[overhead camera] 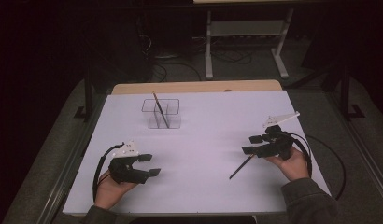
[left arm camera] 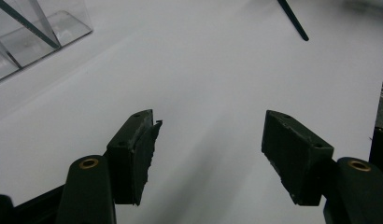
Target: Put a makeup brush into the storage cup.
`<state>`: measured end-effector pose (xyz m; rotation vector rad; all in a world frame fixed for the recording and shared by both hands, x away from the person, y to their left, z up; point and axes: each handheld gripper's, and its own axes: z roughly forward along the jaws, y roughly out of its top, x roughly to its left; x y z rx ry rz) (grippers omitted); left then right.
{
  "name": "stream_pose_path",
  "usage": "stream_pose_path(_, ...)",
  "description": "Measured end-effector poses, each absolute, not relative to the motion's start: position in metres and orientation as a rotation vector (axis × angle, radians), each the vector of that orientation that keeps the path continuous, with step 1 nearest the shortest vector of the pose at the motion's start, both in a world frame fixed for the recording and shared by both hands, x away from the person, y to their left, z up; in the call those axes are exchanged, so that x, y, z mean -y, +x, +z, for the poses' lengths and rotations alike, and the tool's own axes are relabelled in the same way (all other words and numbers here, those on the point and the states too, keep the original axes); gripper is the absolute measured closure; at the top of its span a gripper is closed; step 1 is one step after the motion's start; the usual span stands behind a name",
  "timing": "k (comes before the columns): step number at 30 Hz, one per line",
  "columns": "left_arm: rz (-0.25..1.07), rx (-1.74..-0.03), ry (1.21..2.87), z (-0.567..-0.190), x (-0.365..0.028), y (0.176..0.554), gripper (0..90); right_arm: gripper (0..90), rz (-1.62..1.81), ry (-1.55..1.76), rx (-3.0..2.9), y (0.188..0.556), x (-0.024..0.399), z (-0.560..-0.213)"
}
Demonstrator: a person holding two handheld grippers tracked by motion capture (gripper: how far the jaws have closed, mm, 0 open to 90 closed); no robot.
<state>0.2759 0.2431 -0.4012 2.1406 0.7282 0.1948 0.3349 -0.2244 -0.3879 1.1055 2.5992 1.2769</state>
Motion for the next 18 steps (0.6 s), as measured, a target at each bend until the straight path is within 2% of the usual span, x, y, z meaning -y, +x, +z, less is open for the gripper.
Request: stream_pose_path(18,0.204,-0.724,2.139,-0.4004,-0.2437,0.2765,34.1,35.9,1.184,1.057,-2.684,0.3388,0.2276,-0.3909)
